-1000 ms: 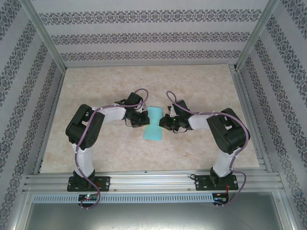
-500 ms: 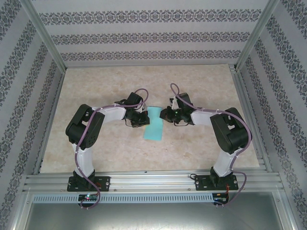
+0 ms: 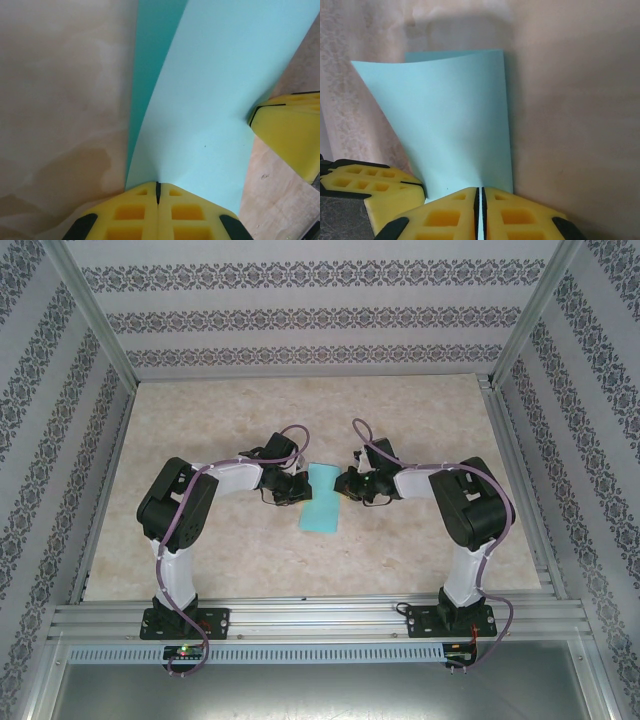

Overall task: Fold a paper plane with a square sheet of paper (pick it up from the middle)
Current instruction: Fold the square sheet of paper in half at the center of the table.

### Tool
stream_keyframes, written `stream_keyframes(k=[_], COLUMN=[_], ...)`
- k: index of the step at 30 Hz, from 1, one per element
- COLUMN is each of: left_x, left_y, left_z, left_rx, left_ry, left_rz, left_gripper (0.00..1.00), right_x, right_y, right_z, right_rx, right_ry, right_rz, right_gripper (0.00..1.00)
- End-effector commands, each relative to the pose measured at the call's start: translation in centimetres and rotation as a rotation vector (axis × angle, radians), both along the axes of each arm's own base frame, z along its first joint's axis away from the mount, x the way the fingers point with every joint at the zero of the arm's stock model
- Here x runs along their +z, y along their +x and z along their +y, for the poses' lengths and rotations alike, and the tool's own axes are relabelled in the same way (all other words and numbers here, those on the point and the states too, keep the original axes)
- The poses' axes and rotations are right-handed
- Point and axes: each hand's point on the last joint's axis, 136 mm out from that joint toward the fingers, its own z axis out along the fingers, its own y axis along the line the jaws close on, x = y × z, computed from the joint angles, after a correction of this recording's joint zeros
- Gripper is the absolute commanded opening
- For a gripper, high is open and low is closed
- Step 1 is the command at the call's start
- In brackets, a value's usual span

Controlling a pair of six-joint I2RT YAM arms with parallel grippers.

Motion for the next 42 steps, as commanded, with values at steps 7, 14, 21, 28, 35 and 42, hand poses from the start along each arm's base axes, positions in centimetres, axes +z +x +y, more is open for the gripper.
stream_keyframes(k=[7,14,21,28,35,42], left_x=[-3.3,-3.2,-3.1,-3.2,-3.2,-3.0], left_y=[-2.7,-2.7,-2.8,-2.9,-2.8,-2.8], left_z=[1.5,1.5,1.5,1.6,1.6,1.6], left_rx=[-0.025,-0.025,-0.027,-0.03,-0.028,-0.03], left_ry=[0.116,0.115,0.113,0.119,0.118,0.117], left_rz=[0.103,0.103,0.102,0.103,0.102,0.1], left_gripper=[0.0,0.0,0.0,0.0,0.0,0.0], right_x=[4.5,2.5,-0.7,3.6,4.1,1.4], right_y=[2.1,3.0,2.6,3.9,5.1,5.3], right_z=[0.5,0.6,-0.2,0.8,0.5,0.2], right_rx=[0.023,0.011,-0.018,0.003,-0.015,-0.03], right_ry=[0.037,0.031,-0.025,0.032,0.052,0.028], right_rz=[-0.09,-0.05,0.015,-0.043,-0.051,-0.008], right_gripper=[0.15,0.14,0.14,0.15,0.15,0.15])
